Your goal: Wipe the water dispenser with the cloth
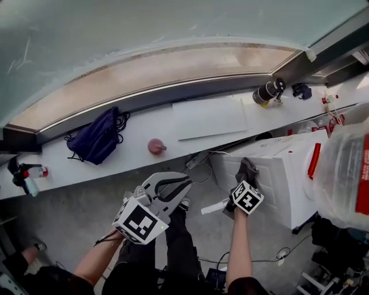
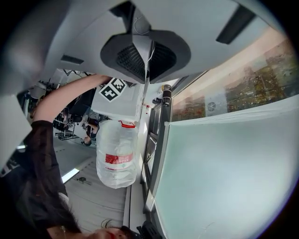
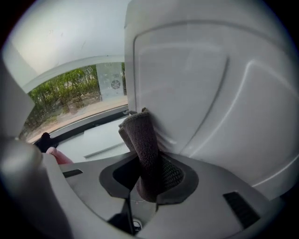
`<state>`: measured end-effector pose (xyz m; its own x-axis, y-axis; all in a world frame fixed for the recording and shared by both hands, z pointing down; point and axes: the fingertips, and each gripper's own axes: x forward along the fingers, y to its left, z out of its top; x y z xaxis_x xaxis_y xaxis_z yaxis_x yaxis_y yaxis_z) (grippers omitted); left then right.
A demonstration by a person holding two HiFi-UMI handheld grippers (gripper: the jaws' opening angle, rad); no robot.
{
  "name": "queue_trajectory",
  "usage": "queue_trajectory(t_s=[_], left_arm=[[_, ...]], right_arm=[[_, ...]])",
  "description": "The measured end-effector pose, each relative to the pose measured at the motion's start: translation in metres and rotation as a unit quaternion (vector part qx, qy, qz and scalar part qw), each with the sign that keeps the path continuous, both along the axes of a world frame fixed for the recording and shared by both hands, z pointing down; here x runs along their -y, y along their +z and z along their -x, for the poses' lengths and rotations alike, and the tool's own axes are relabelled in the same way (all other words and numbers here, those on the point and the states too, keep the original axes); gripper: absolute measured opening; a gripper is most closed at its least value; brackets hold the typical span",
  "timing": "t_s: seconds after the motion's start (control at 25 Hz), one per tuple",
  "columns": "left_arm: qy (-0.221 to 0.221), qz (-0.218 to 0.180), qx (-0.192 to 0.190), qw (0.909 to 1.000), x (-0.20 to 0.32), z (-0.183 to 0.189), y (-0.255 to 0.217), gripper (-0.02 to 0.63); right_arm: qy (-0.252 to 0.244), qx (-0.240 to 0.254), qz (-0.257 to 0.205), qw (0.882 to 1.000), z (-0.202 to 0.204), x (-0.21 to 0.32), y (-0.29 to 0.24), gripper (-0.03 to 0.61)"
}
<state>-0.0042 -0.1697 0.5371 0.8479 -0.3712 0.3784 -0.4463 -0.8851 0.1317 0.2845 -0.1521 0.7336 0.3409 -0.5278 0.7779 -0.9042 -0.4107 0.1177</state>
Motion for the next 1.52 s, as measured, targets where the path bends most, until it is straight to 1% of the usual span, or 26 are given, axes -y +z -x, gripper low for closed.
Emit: queue_trajectory(t_s=[0.12,0.24,0.44,0.56,0.68,0.8,0.92,1.0,1.2,1.36,1.52], left_arm=[[-0.009,0.0,0.011,0.9999,0.0,0.003,0.011,0.043],[-0.017,0.005,0.019,0.9997,-0.004,0.006,0.024,0.043],[-0.045,0.018,0.031,0.9983,-0.006,0.015,0.051,0.043],[-0.059,0.019,0.038,0.9974,-0.002,0.024,0.066,0.043],[-0.069,0.017,0.037,0.9968,0.001,0.03,0.074,0.043],[-0.08,0.018,0.037,0.9959,0.002,0.034,0.076,0.043],[-0.08,0.021,0.042,0.9957,-0.002,0.039,0.074,0.043],[-0.072,0.018,0.042,0.9964,-0.005,0.039,0.067,0.043],[-0.044,0.003,0.035,0.9984,-0.009,0.034,0.029,0.043],[-0.015,-0.014,0.028,0.9994,-0.011,0.03,-0.01,0.043],[0.011,-0.019,0.011,0.9997,-0.016,0.029,-0.049,0.043]], right_arm=[[-0.003,-0.014,0.028,1.0,0.001,0.007,0.036,0.106],[0.002,-0.014,0.056,0.998,-0.002,0.01,0.074,0.106],[-0.002,0.006,0.112,0.994,0.002,0.009,0.141,0.106],[0.012,0.026,0.142,0.989,0.002,0.001,0.176,0.106],[0.022,0.034,0.16,0.986,-0.001,-0.004,0.198,0.106],[0.015,0.031,0.164,0.986,-0.002,-0.003,0.204,0.106],[-0.005,0.031,0.153,0.988,0.005,-0.002,0.188,0.106],[-0.025,0.029,0.134,0.99,0.009,-0.002,0.167,0.106],[-0.069,0.048,0.1,0.991,0.032,-0.012,0.103,0.106],[-0.084,0.079,0.053,0.992,0.055,-0.018,0.036,0.106],[-0.099,0.119,0.006,0.988,0.08,-0.03,-0.031,0.106]])
